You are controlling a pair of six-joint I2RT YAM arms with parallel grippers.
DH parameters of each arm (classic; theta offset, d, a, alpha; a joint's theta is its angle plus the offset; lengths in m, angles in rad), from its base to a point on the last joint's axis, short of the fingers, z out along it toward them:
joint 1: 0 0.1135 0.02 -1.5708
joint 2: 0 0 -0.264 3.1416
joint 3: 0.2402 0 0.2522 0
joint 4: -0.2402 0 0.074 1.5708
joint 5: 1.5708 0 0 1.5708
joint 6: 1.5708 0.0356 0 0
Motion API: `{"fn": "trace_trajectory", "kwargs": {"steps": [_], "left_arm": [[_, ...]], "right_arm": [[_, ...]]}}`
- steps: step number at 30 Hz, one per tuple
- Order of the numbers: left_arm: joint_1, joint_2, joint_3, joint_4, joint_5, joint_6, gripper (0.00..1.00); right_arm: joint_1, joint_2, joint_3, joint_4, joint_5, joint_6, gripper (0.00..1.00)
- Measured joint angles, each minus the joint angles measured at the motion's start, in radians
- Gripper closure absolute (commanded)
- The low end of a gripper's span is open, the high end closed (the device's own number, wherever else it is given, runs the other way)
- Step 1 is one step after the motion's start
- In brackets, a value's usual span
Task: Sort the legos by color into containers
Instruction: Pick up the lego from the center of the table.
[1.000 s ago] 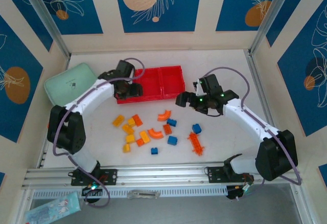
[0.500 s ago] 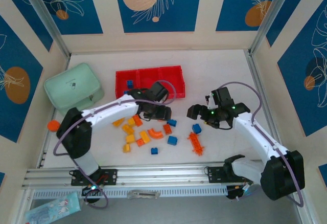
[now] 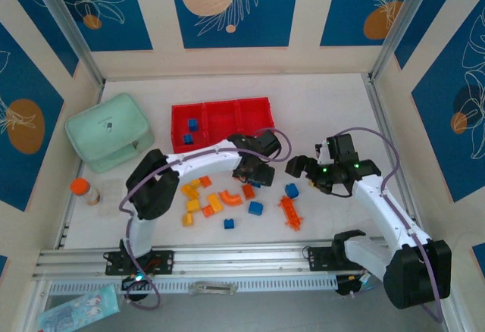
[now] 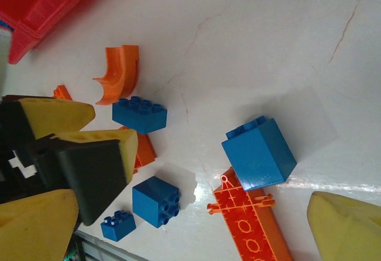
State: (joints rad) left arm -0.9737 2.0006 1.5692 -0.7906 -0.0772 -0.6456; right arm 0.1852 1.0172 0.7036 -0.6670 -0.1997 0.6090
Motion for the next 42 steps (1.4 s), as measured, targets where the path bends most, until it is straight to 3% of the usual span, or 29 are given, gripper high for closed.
{"fn": "trace_trajectory", "kwargs": {"steps": [14, 23, 32, 37, 42], "left_arm": [[-0.011, 0.085, 0.009, -0.012, -0.029, 0.0, 0.32], [-0.011, 0.092, 0.023, -0.003, -0.044, 0.002, 0.49], [-0.012, 0.089, 0.023, -0.003, -0.059, 0.007, 0.53], [-0.01, 0.026, 0.012, -0.004, -0.068, 0.007, 0.54], [0.016, -0.14, -0.027, -0.003, -0.087, 0.008, 0.55]], "right_arm": [[-0.011, -0.01, -0.013, 0.011, -0.018, -0.003, 0.01], [-0.011, -0.01, -0.013, 0.022, -0.023, -0.003, 0.01], [-0.013, -0.008, -0.012, 0.025, -0.046, -0.011, 0.01], [0.019, 0.016, -0.002, 0.032, -0.063, -0.025, 0.01], [0.112, 0.068, 0.053, 0.055, -0.063, -0.033, 0.01]]}}
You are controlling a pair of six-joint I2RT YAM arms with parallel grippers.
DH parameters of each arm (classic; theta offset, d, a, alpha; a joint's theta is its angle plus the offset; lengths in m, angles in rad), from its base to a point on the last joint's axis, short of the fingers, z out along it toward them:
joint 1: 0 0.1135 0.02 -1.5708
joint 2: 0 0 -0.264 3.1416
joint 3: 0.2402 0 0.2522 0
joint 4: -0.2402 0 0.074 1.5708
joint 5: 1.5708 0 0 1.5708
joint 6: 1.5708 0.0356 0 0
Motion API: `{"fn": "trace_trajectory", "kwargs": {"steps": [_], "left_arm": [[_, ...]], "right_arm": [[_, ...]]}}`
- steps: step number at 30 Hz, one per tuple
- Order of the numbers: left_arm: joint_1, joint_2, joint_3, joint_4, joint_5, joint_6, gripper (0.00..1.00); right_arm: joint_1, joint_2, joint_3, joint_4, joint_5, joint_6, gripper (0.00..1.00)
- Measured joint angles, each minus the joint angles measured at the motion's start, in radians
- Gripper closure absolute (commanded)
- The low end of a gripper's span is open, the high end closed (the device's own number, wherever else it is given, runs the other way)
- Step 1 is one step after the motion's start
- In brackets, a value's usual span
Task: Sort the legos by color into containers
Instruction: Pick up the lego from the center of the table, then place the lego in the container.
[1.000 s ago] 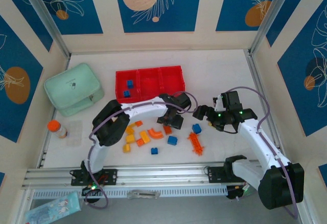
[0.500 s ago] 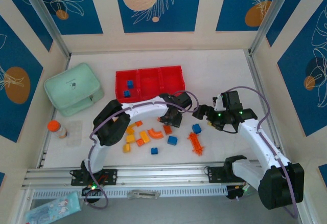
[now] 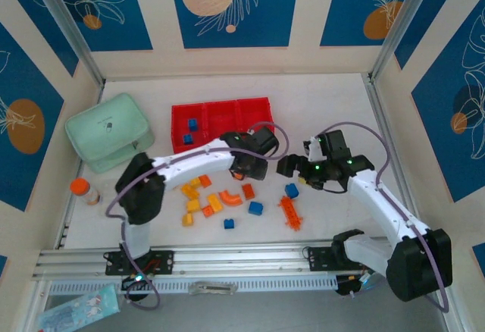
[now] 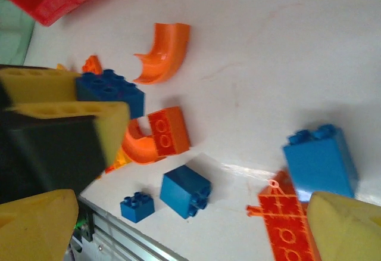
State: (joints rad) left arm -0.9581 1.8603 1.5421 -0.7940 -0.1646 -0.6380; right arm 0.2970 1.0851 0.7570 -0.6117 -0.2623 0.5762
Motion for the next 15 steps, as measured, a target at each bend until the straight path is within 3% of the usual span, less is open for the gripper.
{"fn": "trace_trajectory", "kwargs": {"steps": [8, 15], "left_arm": [[0.188, -0.223, -0.068, -0.03, -0.066, 0.053, 0.56], [0.422, -0.25, -0.134, -0.037, -0.078, 0.137, 0.57]], "right_arm": [[0.145, 0.091, 0.081, 0.063, 0.031, 0.012, 0.01], [0.264, 0.187, 0.143, 0.138, 0.08, 0.062, 0.01]]}}
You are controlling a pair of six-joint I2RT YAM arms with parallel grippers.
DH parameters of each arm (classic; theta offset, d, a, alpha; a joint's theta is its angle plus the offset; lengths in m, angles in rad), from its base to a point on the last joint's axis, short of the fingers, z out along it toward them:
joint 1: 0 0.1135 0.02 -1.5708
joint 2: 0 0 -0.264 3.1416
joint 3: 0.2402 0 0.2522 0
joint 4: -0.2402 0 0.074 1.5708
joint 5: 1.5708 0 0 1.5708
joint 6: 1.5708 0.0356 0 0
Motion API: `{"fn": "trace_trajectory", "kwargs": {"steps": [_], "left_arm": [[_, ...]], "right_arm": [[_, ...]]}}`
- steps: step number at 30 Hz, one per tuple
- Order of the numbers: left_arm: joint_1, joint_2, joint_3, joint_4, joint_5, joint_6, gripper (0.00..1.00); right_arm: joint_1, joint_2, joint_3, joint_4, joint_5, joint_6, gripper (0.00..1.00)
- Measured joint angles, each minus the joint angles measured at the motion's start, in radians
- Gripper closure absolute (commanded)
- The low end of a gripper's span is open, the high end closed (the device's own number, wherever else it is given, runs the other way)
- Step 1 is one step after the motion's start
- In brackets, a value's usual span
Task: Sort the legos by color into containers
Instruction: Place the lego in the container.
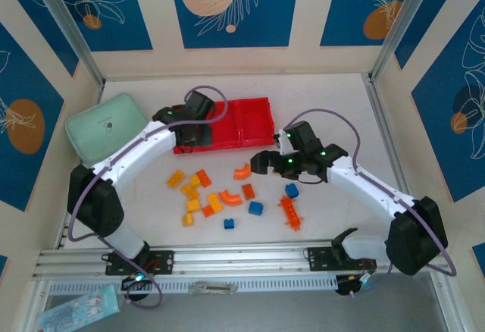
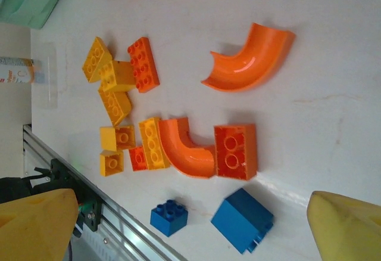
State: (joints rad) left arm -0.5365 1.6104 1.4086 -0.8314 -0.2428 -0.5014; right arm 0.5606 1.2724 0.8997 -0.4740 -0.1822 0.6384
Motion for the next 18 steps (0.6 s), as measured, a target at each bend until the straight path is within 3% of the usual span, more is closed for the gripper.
{"fn": "trace_trajectory", "kwargs": {"steps": [7, 15, 18], "left_arm": [[0.159, 0.175, 0.09, 0.031, 0.006, 0.076, 0.58], [0.225, 0.417, 0.336, 0.051, 0.006, 0.119, 0.56], [0.238, 0.483, 0.419, 0.05, 0.006, 0.118, 0.49]], "right_arm": [[0.04, 0.086, 0.075, 0.019, 0.039, 0.013, 0.01], [0.04, 0.096, 0.092, 0.022, 0.067, 0.017, 0.01], [0.035, 0.101, 0.093, 0.023, 0.068, 0.018, 0.01]]}}
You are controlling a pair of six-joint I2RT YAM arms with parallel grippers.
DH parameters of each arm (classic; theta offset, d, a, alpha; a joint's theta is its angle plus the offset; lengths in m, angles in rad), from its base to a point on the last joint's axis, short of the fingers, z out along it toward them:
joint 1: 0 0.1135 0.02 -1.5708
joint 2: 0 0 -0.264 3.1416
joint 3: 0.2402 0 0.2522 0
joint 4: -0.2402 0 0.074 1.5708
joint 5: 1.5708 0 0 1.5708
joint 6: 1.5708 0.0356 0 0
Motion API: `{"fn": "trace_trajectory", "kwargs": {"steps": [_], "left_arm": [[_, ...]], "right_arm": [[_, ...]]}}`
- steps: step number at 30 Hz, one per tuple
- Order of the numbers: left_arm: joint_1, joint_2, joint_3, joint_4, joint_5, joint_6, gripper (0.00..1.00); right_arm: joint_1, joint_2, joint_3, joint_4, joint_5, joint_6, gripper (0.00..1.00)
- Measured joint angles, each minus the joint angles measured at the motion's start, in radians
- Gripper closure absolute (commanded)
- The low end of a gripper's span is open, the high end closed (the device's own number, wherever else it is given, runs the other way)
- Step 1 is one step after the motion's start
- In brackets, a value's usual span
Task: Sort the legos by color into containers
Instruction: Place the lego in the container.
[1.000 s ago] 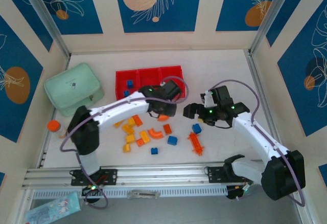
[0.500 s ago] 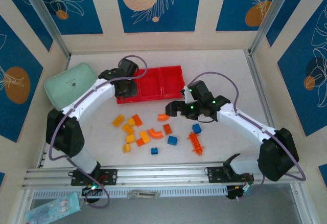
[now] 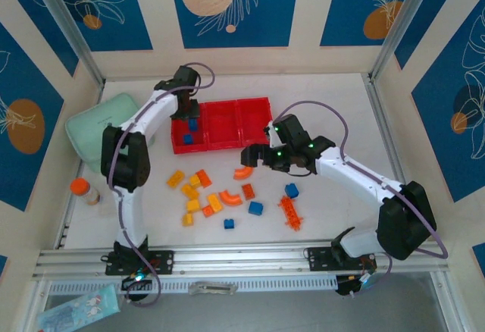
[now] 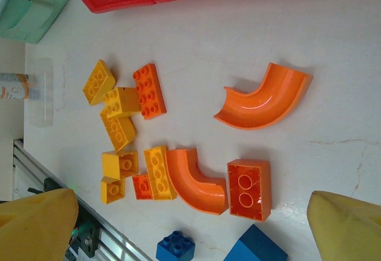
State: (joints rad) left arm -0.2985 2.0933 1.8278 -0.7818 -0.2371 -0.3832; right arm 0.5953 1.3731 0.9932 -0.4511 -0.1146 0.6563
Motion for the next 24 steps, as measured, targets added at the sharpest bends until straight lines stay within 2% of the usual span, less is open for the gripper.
{"fn": "trace_trajectory", "kwargs": {"steps": [7, 15, 21, 24], "left_arm": [[0.024, 0.049, 0.065, -0.017, 0.008, 0.003, 0.39], [0.024, 0.023, 0.055, -0.045, 0.075, 0.011, 0.38], [-0.002, -0.188, -0.14, -0.039, 0.172, -0.013, 0.38], [-0.051, -0.323, -0.257, -0.026, 0.204, -0.04, 0.37]], "right_arm": [[-0.018, 0.007, 0.015, -0.002, 0.0, 0.002, 0.01], [-0.064, 0.002, 0.017, -0.012, 0.0, -0.002, 0.01], [-0.104, -0.061, 0.006, -0.075, 0.003, -0.021, 0.01], [-0.124, -0.109, -0.01, -0.119, 0.004, -0.025, 0.01]]}}
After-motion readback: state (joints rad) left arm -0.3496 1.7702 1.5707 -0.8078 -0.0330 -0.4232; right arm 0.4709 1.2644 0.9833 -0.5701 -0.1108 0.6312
